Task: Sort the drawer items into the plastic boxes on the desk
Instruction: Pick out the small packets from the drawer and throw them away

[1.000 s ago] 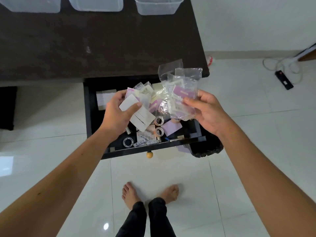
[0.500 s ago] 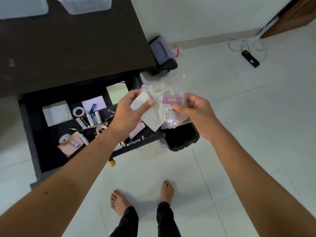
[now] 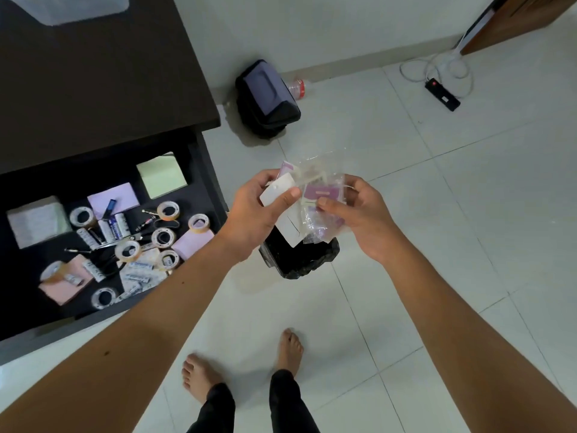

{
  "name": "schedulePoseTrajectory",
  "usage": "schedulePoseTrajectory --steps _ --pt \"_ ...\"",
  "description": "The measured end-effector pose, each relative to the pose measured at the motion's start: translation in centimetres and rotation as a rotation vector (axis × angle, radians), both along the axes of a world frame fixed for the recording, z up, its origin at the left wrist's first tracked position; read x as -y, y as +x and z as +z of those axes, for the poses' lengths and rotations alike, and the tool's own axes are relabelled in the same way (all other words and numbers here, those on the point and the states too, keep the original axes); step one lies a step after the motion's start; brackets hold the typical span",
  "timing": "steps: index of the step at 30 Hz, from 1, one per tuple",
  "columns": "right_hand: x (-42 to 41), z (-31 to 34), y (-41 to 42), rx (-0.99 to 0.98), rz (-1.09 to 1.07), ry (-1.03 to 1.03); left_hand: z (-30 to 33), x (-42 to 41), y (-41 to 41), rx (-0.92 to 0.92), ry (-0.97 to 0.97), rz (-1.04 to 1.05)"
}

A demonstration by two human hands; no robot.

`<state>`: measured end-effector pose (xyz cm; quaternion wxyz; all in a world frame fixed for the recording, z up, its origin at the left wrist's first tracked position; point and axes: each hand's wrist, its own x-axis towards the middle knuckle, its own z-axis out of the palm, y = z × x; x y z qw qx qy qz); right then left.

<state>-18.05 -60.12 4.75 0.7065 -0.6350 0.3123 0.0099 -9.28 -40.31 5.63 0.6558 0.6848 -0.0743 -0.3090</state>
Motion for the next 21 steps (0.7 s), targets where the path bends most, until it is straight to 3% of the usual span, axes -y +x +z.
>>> schedulePoseTrajectory --steps 9,21 --pt "4.3 -3.8 -1.1 -0.068 0.022 -0.021 -5.1 4.9 -2.0 -0.045 0.093 0.113" --pt "4.4 -13.0 -1.9 -0.212 0.008 -0.054 -13.1 5.3 -4.0 -0.055 0.258 0.263"
